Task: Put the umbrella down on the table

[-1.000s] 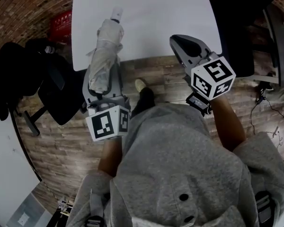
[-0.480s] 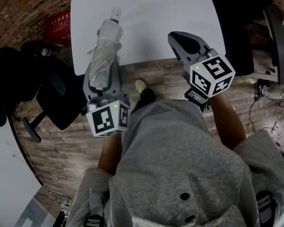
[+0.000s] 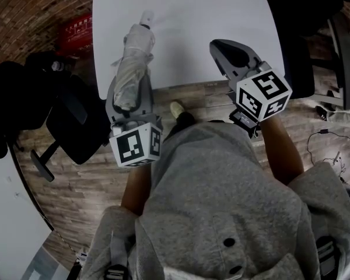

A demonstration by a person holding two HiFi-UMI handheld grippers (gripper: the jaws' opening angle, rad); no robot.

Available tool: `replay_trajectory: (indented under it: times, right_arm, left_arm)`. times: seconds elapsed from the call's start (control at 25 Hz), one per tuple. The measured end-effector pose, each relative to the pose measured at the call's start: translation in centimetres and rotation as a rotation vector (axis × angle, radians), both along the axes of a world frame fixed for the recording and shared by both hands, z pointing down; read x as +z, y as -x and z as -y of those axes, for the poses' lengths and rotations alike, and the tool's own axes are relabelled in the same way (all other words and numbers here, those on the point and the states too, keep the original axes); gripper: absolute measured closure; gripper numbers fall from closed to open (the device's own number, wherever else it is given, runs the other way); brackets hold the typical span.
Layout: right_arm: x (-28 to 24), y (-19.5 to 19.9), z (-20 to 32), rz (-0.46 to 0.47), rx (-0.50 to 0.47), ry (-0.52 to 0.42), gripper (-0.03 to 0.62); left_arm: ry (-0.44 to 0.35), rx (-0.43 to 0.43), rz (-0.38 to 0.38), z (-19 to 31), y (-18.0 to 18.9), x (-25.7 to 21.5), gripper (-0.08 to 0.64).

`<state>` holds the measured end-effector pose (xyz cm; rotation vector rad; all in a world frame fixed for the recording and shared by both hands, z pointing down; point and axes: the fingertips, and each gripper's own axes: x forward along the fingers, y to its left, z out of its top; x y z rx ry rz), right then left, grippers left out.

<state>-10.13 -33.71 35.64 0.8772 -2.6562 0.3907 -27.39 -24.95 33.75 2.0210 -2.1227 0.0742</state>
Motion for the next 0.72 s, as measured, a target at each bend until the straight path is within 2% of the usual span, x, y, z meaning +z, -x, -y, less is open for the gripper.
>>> replay_trajectory:
  times: [0.28, 0.72]
  right_arm:
    - [0.4, 1.8, 0.7, -0.008, 0.006, -0.004, 0.554]
    - [0.7, 1.6, 1.0, 0.000, 0.033, -0.010, 0.554]
  left_arm:
    - [0.001, 0.009, -0.005, 0.8, 1.8, 0.5, 0.336]
    - [0.010, 0.013, -0.008, 1.1, 2.0, 1.7, 0.336]
